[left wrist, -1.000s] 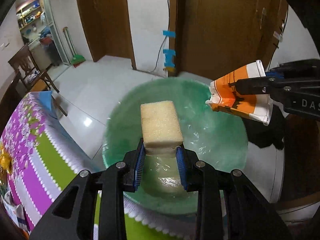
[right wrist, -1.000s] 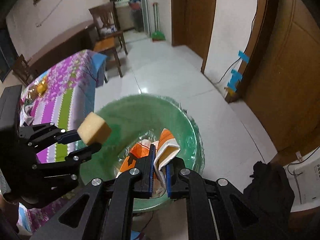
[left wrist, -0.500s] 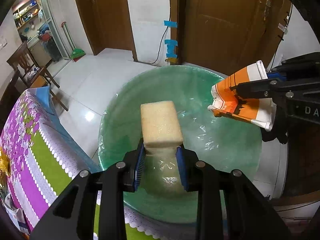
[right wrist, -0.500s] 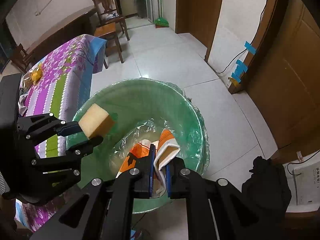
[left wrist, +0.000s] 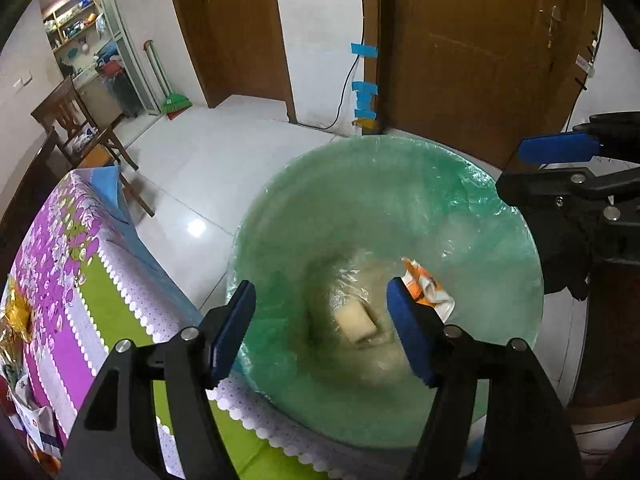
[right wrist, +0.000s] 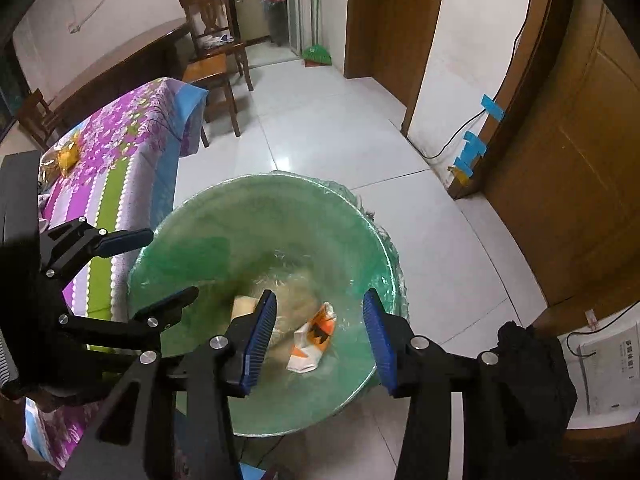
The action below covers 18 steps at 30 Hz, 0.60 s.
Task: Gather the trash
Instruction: 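Open both tools to drop the sponge and wrapper into the bin, then move both tools back over the table toward the remaining trash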
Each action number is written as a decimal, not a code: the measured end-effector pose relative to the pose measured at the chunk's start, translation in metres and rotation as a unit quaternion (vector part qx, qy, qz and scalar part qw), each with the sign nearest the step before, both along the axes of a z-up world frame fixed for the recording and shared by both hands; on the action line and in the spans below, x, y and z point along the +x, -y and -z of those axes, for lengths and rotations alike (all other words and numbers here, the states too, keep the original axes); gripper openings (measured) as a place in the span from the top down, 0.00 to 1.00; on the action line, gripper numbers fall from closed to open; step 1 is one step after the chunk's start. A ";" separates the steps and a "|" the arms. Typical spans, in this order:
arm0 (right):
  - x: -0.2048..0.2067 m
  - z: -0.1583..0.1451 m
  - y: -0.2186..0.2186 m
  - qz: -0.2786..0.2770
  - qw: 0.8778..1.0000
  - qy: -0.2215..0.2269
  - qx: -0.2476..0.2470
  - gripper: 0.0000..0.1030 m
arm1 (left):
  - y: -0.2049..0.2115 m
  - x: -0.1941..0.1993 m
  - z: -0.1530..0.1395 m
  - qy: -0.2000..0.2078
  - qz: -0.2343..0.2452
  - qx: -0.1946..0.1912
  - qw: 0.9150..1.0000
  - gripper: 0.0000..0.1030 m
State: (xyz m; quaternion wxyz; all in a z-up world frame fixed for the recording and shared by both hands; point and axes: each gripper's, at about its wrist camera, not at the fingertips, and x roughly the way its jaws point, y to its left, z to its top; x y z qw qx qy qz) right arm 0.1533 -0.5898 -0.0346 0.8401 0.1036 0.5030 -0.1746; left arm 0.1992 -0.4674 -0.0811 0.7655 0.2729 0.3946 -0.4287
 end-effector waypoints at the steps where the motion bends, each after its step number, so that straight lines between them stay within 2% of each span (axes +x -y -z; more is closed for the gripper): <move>1: -0.001 -0.001 0.000 0.000 1.000 0.000 -0.002 0.55 | -0.001 -0.001 -0.001 0.003 0.000 0.000 1.000 0.37; 8: -0.003 0.000 -0.002 0.002 1.000 -0.004 -0.006 0.55 | -0.008 -0.005 -0.004 0.007 -0.005 -0.001 1.000 0.37; 11: -0.006 -0.002 -0.005 0.008 1.000 0.001 -0.023 0.55 | -0.017 -0.008 -0.007 0.016 -0.011 -0.005 1.000 0.37; 15: -0.016 -0.007 -0.019 0.020 0.997 0.032 -0.066 0.54 | -0.040 -0.010 -0.011 0.039 -0.031 -0.013 0.999 0.36; 18: -0.026 -0.011 -0.036 0.030 0.992 0.075 -0.093 0.54 | -0.062 -0.009 -0.012 0.058 -0.063 -0.019 0.996 0.34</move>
